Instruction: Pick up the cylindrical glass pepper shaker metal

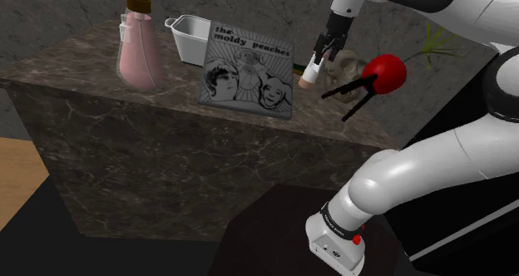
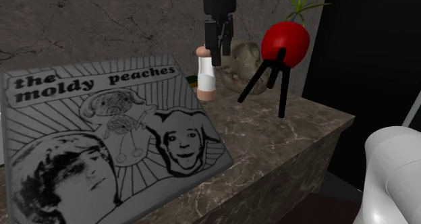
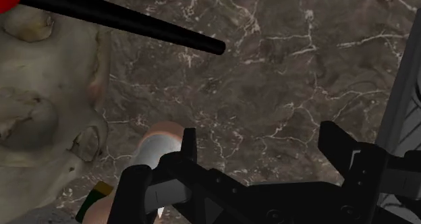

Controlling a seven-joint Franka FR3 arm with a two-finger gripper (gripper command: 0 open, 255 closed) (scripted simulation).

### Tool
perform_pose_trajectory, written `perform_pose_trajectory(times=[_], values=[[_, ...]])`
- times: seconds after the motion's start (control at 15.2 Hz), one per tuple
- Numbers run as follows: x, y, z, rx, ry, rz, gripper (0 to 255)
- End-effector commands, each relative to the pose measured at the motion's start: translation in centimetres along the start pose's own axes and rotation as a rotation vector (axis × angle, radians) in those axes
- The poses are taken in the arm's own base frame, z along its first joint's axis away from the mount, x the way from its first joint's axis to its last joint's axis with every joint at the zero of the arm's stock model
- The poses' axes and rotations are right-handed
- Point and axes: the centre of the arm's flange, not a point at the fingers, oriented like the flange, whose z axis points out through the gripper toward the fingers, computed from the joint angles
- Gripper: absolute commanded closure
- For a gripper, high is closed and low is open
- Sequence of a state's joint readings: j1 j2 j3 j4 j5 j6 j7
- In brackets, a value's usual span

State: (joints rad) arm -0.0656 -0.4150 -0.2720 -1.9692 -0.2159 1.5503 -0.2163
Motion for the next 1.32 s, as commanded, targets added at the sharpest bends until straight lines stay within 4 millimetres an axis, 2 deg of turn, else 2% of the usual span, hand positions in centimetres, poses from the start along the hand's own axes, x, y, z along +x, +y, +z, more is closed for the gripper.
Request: perform_pose_trajectory(times=[0.0,0.53,0.59,1.06,1.19,1.25], values=[[1.4,2.2,-0.3,-0.010,0.006,0.002,0],[6.2,10.5,-2.7,-0.045,0.030,0.013,0],[6.6,11.0,-2.9,-0.047,0.032,0.013,0],[6.7,10.6,0.8,-0.047,0.032,0.013,0],[6.7,10.6,1.1,-0.047,0.032,0.013,0],[6.8,10.6,1.1,-0.047,0.032,0.013,255]])
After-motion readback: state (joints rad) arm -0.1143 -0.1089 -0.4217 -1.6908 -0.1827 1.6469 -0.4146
